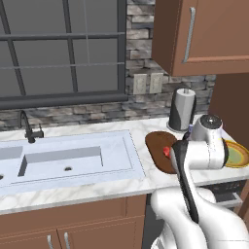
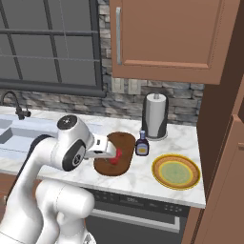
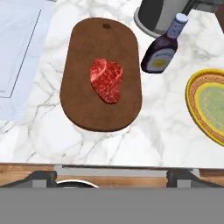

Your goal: Pick the steak from the plate and place it on the cutting board. Then pick the condiment bottle from the cabinet and place it next to the cutting board.

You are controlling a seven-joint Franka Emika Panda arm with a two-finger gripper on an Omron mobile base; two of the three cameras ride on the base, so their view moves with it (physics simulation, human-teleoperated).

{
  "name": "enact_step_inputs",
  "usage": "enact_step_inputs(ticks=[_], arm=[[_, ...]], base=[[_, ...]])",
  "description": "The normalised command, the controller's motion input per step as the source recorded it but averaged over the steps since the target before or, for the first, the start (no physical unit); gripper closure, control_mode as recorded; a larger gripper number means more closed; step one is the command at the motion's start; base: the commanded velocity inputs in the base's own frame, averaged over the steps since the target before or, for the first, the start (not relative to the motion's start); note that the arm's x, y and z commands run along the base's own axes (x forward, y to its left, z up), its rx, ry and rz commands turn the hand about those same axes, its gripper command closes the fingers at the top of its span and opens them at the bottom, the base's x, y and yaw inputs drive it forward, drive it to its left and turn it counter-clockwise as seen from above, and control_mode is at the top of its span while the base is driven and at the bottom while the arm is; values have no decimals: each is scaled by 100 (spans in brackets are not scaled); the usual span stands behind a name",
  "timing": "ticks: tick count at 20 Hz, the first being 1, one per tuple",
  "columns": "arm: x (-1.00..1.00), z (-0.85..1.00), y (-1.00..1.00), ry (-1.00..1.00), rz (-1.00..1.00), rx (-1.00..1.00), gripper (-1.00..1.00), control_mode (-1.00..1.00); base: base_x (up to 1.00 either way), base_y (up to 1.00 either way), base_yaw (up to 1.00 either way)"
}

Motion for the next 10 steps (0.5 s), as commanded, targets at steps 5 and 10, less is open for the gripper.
enact_step_inputs(ticks=[5, 10], arm=[[-45, 76, 24, -14, 0, 0, -100, -100], [-47, 68, 44, -13, 2, -4, -100, -100]], base=[[0, 0, 0], [0, 0, 0]])
